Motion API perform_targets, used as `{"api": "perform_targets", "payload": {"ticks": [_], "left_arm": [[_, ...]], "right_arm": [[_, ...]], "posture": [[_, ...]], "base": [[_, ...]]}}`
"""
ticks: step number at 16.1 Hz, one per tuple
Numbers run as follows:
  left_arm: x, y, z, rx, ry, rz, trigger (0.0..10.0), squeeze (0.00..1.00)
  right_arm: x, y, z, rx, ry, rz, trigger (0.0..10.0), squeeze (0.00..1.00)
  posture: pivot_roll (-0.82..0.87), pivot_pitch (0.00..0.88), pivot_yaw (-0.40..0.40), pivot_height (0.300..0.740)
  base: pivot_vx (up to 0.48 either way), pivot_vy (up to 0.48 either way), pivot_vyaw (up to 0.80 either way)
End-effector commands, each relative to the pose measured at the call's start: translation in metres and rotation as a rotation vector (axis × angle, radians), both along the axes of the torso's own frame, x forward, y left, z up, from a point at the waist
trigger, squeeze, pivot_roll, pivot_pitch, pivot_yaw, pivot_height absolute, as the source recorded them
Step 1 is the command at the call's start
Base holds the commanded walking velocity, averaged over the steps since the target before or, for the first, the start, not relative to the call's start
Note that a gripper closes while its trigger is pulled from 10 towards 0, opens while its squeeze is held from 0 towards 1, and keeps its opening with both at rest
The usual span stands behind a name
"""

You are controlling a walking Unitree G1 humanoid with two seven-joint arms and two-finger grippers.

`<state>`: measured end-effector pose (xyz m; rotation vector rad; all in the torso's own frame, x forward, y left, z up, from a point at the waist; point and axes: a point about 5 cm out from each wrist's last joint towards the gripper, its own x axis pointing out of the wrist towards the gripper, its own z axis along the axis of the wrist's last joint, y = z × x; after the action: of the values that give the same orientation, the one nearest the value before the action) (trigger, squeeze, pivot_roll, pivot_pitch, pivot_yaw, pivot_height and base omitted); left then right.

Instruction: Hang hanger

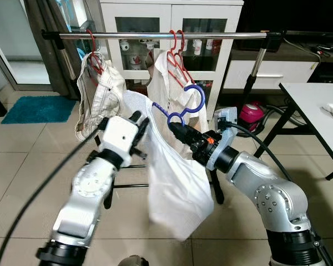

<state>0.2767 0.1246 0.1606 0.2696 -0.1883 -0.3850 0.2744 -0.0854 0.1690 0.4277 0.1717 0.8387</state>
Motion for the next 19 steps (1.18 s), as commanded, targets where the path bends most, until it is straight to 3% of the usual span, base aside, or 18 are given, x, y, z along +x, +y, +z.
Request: {"api": "perform_targets", "payload": {"ticks": [1,6,7,8,9,10,11,19], "left_arm": [[-0.002,-0.003,0.0,-0.004,-0.02,0.017,10.0,1.0],[0.006,-0.002,-0.007,0.005,-0.025,0.068,10.0,1.0],[0.008,-0.001,-0.009,-0.022,-0.007,0.082,10.0,0.42],[0.008,0.0,-0.011,-0.061,0.015,0.097,10.0,0.0],[0.008,0.0,-0.012,-0.071,0.022,0.098,10.0,0.0],[0.009,-0.001,-0.013,-0.085,0.03,0.079,3.6,0.0],[0.009,-0.003,-0.013,-0.092,0.033,0.059,0.0,0.0],[0.01,-0.002,-0.017,-0.108,0.061,0.044,0.0,0.0]], "right_arm": [[-0.005,0.004,0.01,0.035,-0.041,0.053,10.0,0.0],[-0.012,0.007,0.017,0.061,-0.066,0.14,10.0,0.0],[-0.014,0.007,0.018,0.062,-0.074,0.152,10.0,0.0],[-0.015,0.007,0.019,0.064,-0.08,0.161,10.0,0.0],[-0.015,0.007,0.019,0.064,-0.081,0.163,10.0,0.0],[-0.016,0.008,0.021,0.071,-0.089,0.174,10.0,0.0],[-0.017,0.008,0.022,0.075,-0.094,0.182,10.0,0.0],[-0.019,0.005,0.022,0.075,-0.095,0.182,10.0,0.0]], "posture": [[-0.05,0.0,0.028,0.74],[-0.05,0.0,0.017,0.74],[-0.05,0.0,0.017,0.74],[-0.05,0.0,0.017,0.74],[-0.05,0.0,0.017,0.74],[-0.05,0.0,0.019,0.74],[-0.05,0.0,0.019,0.74],[-0.05,0.0,0.022,0.74]], "base": [[0.0,0.0,0.0],[0.0,0.0,0.0],[0.0,0.0,0.0],[0.0,0.0,0.0],[0.0,0.0,0.0],[0.0,0.0,0.0],[0.0,0.0,0.0],[0.0,0.0,0.0]]}}
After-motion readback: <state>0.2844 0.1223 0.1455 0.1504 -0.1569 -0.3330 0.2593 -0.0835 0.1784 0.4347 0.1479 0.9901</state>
